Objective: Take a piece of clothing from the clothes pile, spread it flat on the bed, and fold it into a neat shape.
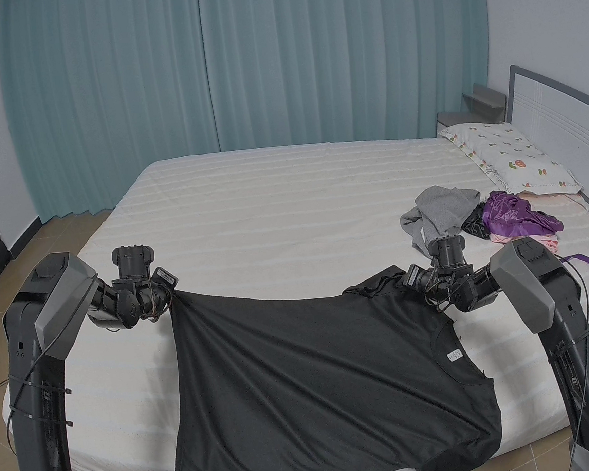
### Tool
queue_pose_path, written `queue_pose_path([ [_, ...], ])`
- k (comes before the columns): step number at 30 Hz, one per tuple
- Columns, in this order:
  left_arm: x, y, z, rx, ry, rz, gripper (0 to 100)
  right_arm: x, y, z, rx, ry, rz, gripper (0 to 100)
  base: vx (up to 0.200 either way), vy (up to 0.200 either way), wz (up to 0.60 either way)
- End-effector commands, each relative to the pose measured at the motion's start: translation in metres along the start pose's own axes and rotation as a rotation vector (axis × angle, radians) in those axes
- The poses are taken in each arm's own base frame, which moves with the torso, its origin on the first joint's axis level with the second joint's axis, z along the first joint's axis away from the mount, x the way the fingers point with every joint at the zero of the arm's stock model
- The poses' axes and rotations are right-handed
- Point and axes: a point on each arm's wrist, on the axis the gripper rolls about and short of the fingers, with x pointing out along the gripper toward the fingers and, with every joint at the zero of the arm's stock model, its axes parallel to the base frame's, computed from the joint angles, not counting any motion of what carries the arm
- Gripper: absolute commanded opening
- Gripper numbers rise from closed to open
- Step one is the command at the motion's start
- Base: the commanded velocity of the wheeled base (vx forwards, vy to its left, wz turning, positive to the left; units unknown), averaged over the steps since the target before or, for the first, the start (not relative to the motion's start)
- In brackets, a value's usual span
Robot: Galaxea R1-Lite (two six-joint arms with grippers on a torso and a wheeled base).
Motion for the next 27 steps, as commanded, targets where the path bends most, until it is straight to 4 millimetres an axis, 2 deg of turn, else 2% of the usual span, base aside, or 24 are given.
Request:
queue_pose_path([
  [1, 0.000, 0.000, 0.000, 0.000, 0.001, 0.001, 0, 0.002, -0.002, 0.000, 0.004, -0.008, -0.001, 0, 0.000, 0.000, 0.00],
  [8, 0.002, 0.001, -0.001, 0.026, -0.004, 0.000, 0, 0.001, 0.000, 0.009, 0.005, -0.089, -0.005, 0, 0.000, 0.000, 0.00],
  [17, 0.003, 0.000, 0.006, 0.031, -0.034, -0.011, 0, -0.015, 0.013, 0.047, 0.009, -0.244, 0.047, 0, 0.000, 0.000, 0.00],
  [18, 0.004, -0.001, 0.009, 0.028, -0.042, -0.017, 0, -0.019, 0.014, 0.058, 0.014, -0.284, 0.049, 0, 0.000, 0.000, 0.00],
  [23, 0.008, -0.005, 0.013, 0.022, -0.063, -0.041, 0, -0.027, 0.021, 0.083, 0.020, -0.371, 0.070, 0, 0.000, 0.000, 0.00],
  [27, 0.011, -0.004, 0.012, 0.023, -0.074, -0.056, 0, -0.029, 0.022, 0.088, 0.014, -0.400, 0.086, 0, 0.000, 0.000, 0.00],
])
